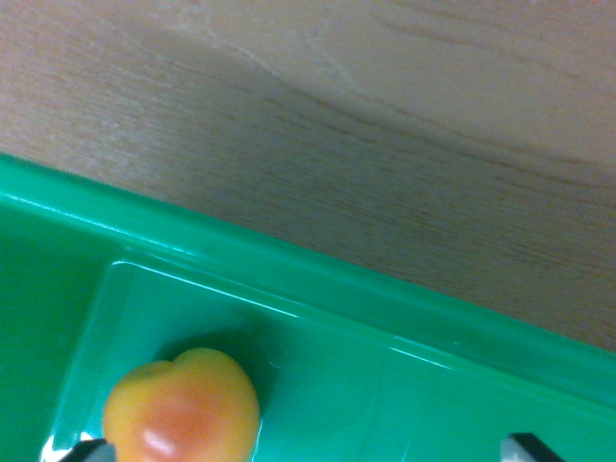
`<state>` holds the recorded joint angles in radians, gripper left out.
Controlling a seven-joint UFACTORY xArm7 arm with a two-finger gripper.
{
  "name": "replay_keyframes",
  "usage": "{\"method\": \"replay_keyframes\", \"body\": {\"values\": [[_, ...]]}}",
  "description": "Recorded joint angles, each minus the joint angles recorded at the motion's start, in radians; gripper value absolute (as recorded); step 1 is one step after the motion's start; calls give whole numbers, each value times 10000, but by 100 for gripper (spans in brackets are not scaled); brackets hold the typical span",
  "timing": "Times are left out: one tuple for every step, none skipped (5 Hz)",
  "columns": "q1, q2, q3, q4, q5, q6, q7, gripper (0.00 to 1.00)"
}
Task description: Pick fruit
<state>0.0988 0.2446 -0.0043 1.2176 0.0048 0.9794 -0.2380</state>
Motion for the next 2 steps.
{"method": "replay_keyframes", "body": {"values": [[63, 159, 76, -293, 73, -462, -191, 0], [63, 159, 76, -293, 73, -462, -191, 0]]}}
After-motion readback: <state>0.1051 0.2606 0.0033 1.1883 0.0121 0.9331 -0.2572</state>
